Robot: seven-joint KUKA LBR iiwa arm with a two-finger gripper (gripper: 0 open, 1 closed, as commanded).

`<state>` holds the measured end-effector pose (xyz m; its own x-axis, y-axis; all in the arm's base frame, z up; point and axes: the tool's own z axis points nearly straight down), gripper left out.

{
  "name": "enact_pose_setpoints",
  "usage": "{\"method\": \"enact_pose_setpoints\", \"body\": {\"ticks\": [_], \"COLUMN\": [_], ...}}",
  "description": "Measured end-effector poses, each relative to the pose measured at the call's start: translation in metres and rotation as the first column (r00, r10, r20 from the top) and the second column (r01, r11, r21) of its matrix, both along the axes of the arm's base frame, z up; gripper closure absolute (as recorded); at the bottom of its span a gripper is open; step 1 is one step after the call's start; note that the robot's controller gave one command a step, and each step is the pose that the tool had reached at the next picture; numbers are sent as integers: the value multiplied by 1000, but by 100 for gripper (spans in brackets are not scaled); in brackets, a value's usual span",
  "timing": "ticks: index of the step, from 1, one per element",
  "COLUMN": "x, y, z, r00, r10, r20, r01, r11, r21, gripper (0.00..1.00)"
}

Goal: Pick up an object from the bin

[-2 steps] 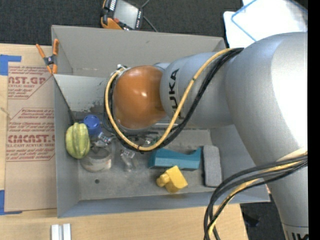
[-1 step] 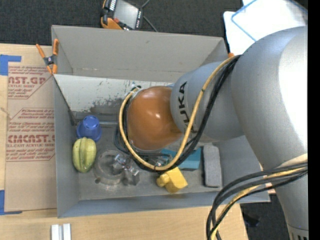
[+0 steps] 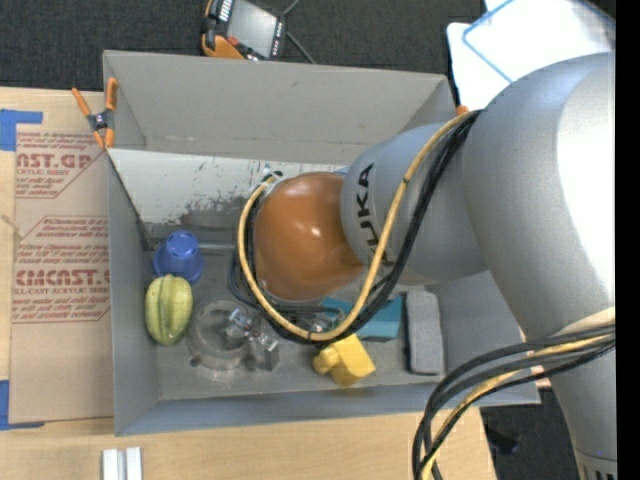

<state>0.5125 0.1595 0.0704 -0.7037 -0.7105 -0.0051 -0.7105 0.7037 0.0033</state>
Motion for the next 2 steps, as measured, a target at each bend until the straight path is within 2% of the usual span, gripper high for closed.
{"method": "enact_pose_setpoints", "body": {"ticks": [2], "x": [-1], "y": [1], "z": [26], "r00": [1000], "r10": [0], "r20": [-1], "r01": [0], "r11": [1000], "r21": [1], "gripper": [100]}}
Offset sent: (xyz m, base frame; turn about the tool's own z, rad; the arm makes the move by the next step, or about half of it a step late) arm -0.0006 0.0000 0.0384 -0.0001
